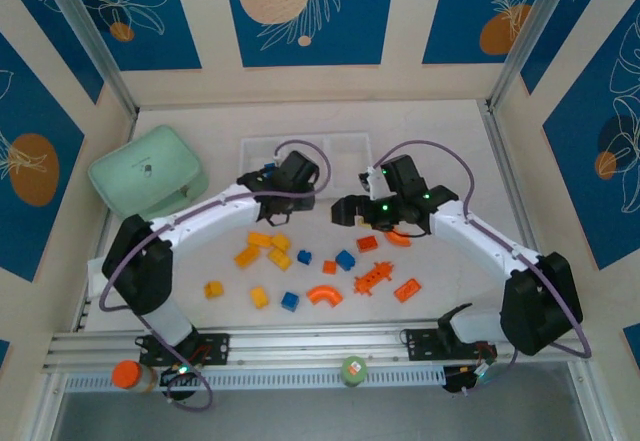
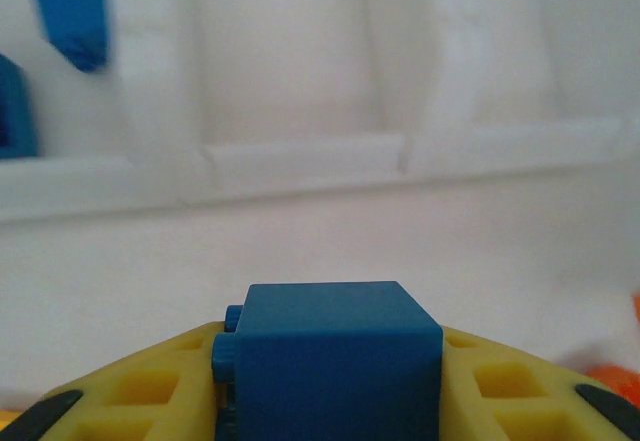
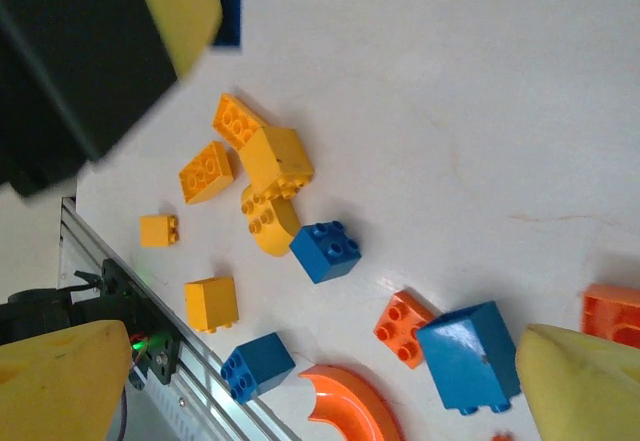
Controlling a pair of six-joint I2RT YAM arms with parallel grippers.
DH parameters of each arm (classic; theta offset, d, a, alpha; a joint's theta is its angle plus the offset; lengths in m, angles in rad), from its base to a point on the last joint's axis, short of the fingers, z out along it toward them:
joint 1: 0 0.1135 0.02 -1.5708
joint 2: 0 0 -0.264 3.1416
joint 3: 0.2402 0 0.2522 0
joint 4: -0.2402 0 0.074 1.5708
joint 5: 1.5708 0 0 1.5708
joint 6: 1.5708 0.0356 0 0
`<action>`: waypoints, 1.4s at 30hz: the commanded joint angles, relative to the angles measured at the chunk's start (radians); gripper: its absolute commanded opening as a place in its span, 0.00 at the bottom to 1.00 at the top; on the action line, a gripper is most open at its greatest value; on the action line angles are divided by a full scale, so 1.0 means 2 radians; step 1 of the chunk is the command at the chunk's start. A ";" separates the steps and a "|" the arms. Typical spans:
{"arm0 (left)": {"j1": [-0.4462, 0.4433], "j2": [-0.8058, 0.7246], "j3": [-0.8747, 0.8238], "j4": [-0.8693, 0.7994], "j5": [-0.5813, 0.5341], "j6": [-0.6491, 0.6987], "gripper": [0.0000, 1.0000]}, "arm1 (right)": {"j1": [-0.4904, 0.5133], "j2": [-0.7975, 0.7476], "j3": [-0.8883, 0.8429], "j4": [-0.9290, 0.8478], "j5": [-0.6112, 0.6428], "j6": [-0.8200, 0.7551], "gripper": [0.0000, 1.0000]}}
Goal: Sort the legos into containers by color
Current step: Place the lego in the container.
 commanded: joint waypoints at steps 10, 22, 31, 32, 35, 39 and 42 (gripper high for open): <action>0.137 0.077 0.073 0.002 0.008 0.088 0.37 | 0.031 0.063 0.066 0.016 0.008 0.015 0.99; 0.181 0.209 0.223 -0.044 0.006 0.115 0.43 | 0.032 0.076 0.084 0.016 0.007 0.013 0.99; 0.183 0.223 0.247 -0.066 0.011 0.126 0.55 | 0.031 0.066 0.085 0.015 0.010 0.009 0.99; 0.183 0.219 0.248 -0.068 0.012 0.129 0.57 | 0.031 0.064 0.086 0.014 0.009 0.007 0.99; 0.183 0.205 0.246 -0.073 0.012 0.140 0.60 | 0.028 0.055 0.087 0.007 0.010 0.003 0.99; 0.182 0.172 0.227 -0.080 0.039 0.141 0.62 | 0.024 0.038 0.078 -0.002 0.010 0.000 0.99; 0.180 0.130 0.179 -0.064 0.066 0.134 0.64 | 0.022 0.026 0.069 -0.012 0.010 -0.003 0.99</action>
